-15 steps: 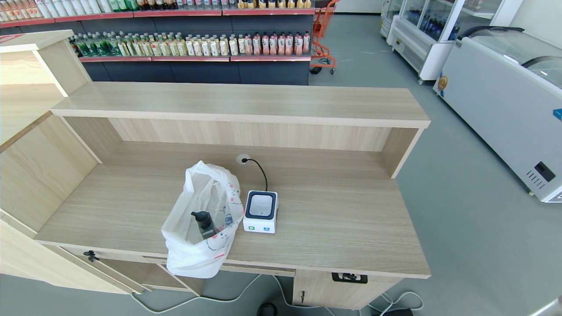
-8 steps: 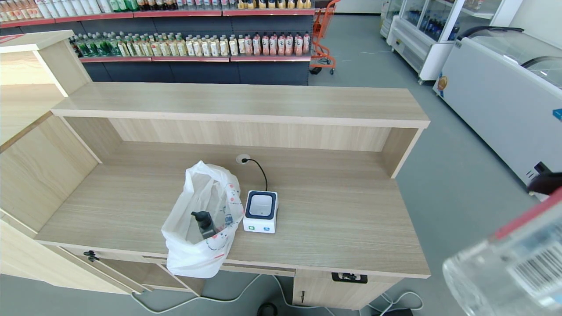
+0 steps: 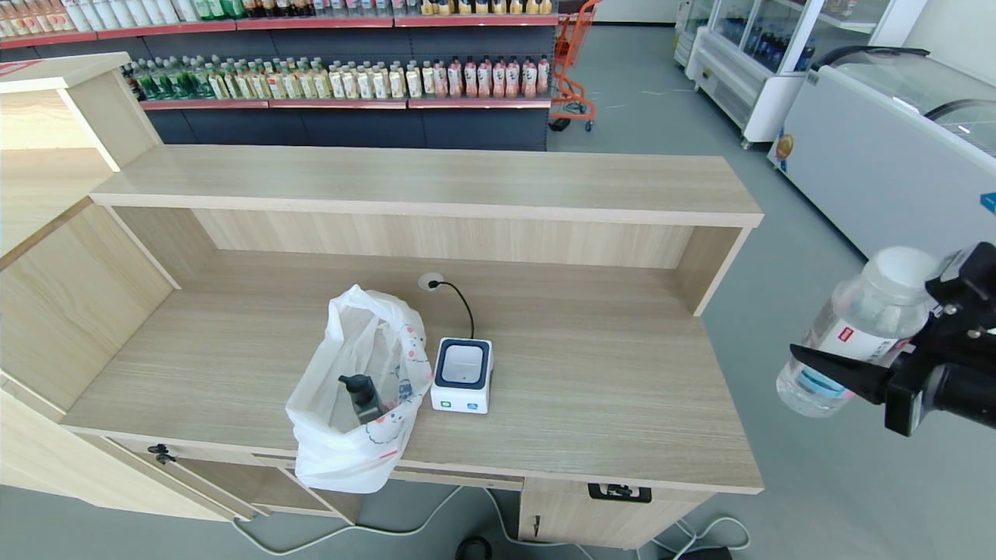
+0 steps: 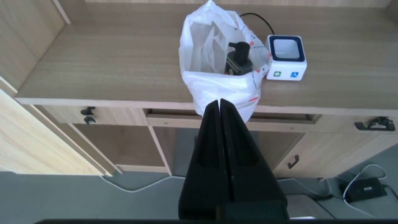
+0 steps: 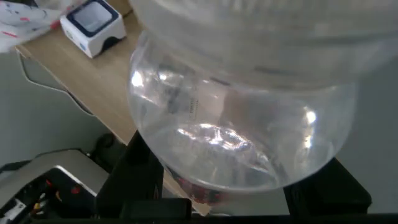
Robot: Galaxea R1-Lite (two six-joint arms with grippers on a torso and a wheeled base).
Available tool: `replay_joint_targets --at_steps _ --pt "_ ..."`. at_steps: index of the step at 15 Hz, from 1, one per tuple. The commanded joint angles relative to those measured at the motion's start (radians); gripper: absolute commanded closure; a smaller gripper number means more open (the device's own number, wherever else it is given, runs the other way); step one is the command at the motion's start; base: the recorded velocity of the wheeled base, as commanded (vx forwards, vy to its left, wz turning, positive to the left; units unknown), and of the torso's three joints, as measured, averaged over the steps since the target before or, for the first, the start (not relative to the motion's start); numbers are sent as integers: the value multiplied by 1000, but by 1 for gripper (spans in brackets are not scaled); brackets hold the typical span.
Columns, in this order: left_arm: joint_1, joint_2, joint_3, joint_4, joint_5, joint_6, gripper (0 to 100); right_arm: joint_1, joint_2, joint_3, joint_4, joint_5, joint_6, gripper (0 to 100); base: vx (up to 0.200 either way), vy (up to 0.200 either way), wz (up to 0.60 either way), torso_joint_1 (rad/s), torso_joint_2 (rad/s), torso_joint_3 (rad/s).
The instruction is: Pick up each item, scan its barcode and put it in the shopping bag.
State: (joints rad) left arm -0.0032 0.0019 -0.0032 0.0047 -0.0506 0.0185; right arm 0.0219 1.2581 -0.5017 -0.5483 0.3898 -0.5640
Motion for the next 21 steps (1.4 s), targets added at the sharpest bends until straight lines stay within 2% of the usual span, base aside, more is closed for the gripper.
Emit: replay_joint_targets --at_steps 1,3,4,7,11,19,21 --pt "0 0 0 0 0 0 100 -4 86 -3 -7 -104 -97 100 0 0 0 0 0 0" --pt "0 0 0 0 0 0 100 -4 138 -12 -59 -147 -206 100 0 0 0 0 0 0" --pt "0 0 0 0 0 0 100 -4 192 -3 -154 -149 -255 100 0 0 0 0 0 0" --pt "0 0 0 0 0 0 100 -4 256 22 -274 -150 -293 100 0 0 0 0 0 0" --pt "0 0 0 0 0 0 100 4 257 34 -279 -146 -350 100 0 0 0 0 0 0" --pt "0 0 2 0 0 -2 100 10 238 23 -280 -143 -379 100 0 0 0 0 0 0" --pt "0 0 0 0 0 -2 100 10 238 29 -280 -143 -381 100 0 200 0 5 2 2"
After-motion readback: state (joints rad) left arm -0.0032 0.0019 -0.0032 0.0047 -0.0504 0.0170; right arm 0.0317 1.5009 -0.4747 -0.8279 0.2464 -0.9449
